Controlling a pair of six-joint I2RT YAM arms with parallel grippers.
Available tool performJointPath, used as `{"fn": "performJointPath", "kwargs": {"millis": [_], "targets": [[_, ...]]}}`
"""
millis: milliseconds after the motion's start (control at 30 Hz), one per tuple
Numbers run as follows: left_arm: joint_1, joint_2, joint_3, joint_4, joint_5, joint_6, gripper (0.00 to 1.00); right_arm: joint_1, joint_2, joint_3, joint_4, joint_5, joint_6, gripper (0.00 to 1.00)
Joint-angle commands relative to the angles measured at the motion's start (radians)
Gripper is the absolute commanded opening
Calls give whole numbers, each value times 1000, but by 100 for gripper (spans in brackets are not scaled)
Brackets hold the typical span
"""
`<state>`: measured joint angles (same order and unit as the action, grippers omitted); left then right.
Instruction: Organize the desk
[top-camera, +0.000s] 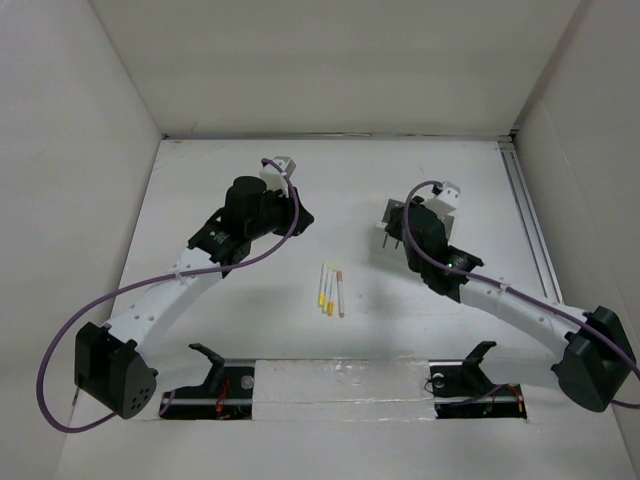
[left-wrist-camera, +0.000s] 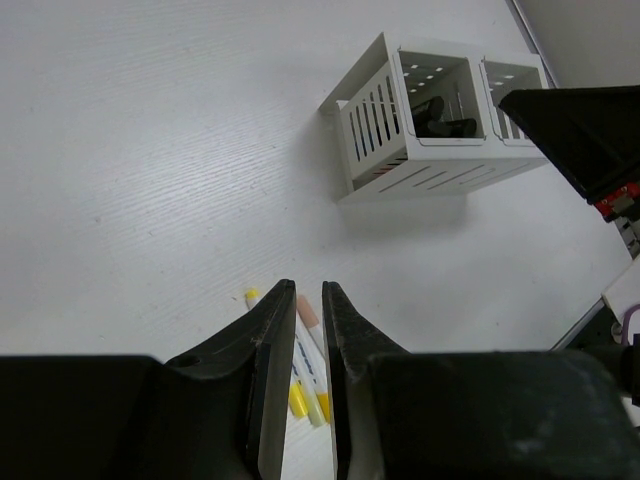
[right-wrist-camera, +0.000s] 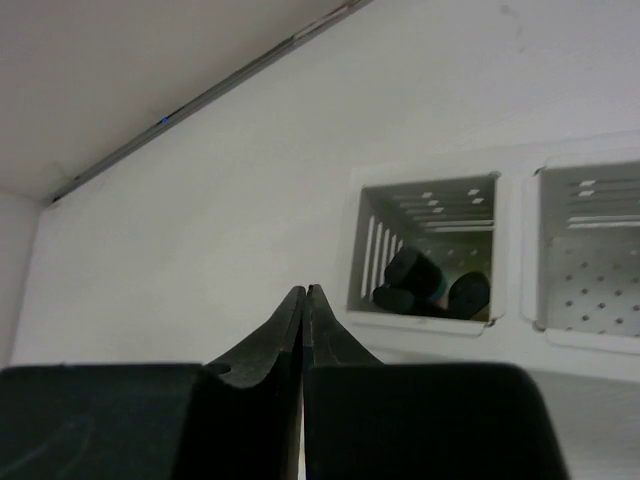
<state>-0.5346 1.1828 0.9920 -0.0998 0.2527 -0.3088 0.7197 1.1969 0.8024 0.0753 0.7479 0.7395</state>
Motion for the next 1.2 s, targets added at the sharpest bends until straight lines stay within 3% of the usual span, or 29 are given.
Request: {"fn": "performJointPath", "kwargs": {"millis": [0, 67, 200, 233, 267, 333, 433, 800, 1167], "targets": [[4, -22, 28, 31, 2, -1, 14, 12, -40, -34, 29, -183, 14, 0], [4, -25, 27, 32, 3, -1, 14, 47, -33, -72, 58, -309, 14, 0], [4, -23, 27, 32, -1, -3, 14, 115, 21, -115, 49, -390, 43, 0], [4, -17, 27, 35, 2, -3, 14, 139, 55, -120, 38, -436, 46, 9], [4, -17, 27, 35, 2, -4, 14, 139, 73, -120, 31, -436, 50, 9], [4, -5, 28, 35, 0, -4, 14, 176, 110, -118, 15, -449, 55, 32], [4, 8, 33, 32, 8, -6, 14, 195, 200, -94, -29, -467, 61, 46], [4, 12, 36, 31, -10, -1, 14, 225, 406, 60, -124, -441, 57, 46], [4, -6, 31, 31, -9, 0, 13, 244, 484, 129, -264, -320, 70, 30]]}}
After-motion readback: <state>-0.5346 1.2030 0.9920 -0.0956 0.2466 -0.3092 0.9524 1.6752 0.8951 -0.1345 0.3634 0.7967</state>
